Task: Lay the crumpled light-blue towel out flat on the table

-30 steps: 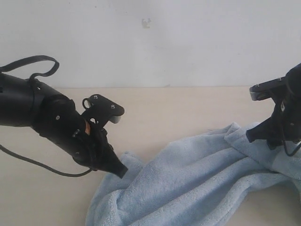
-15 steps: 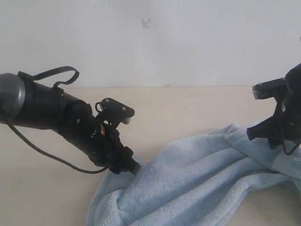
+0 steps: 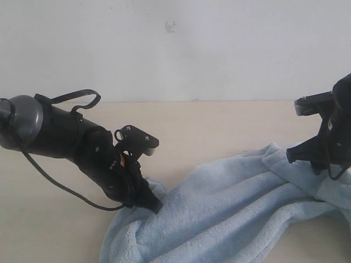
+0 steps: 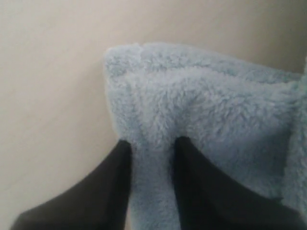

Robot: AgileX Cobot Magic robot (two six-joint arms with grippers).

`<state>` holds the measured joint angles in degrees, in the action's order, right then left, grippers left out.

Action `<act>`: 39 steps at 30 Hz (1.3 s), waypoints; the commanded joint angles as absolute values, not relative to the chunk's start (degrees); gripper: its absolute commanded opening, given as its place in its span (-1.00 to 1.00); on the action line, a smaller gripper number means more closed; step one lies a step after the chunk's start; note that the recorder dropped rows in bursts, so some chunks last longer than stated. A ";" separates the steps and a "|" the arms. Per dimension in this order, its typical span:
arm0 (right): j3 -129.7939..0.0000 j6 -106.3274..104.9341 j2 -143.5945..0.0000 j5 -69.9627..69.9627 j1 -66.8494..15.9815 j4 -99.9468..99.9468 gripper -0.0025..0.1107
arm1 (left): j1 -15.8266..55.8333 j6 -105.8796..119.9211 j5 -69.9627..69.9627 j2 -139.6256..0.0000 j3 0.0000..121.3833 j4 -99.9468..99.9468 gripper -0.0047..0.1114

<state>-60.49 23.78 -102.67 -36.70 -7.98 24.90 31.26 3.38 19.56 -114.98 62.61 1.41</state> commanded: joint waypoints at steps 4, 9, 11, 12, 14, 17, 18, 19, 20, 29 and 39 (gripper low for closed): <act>-60.60 23.40 -102.56 -37.36 -8.00 24.71 -0.08 | 31.16 3.25 25.01 -114.17 64.12 7.28 -0.85; -60.60 24.84 -102.56 -39.61 -8.00 30.63 -0.08 | 30.87 -31.99 47.62 -112.76 63.89 51.49 -0.85; -60.60 26.76 -102.56 -40.69 -7.88 33.43 -0.08 | 29.72 -38.22 51.36 -112.76 61.36 59.42 -0.85; -60.60 28.29 -102.56 -41.61 -7.88 35.52 -0.08 | 28.77 -38.21 50.21 -112.76 60.67 59.54 -0.85; -60.60 32.89 -102.56 -43.07 -7.88 40.79 -0.08 | 27.29 -38.21 49.29 -112.76 60.25 59.42 -0.85; -60.60 35.26 -102.56 -42.66 -7.88 41.69 -0.08 | 26.59 -38.21 48.99 -112.76 60.52 59.96 -0.85; -60.60 35.26 -102.56 -42.02 -7.88 41.69 -0.08 | 26.48 -38.21 48.82 -112.76 60.76 59.96 -0.85; -60.60 35.35 -102.56 -41.47 -7.88 41.56 -0.08 | 26.48 -38.85 48.92 -112.76 61.08 60.58 -0.85; -60.60 35.35 -102.56 -41.06 -7.88 41.56 -0.08 | 26.48 -39.70 48.92 -112.76 61.58 60.84 -0.85; -60.60 41.47 -102.56 -32.94 -1.39 38.68 -0.08 | 26.48 -40.34 56.12 -110.59 68.79 58.11 -0.85; -60.60 -4.58 -102.56 -27.34 3.75 -8.26 -0.93 | 26.48 -30.69 55.73 -109.01 70.27 50.83 -0.85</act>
<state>-60.49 8.26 -102.67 -27.93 3.88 3.82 26.69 -31.35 54.94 -109.58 69.94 51.80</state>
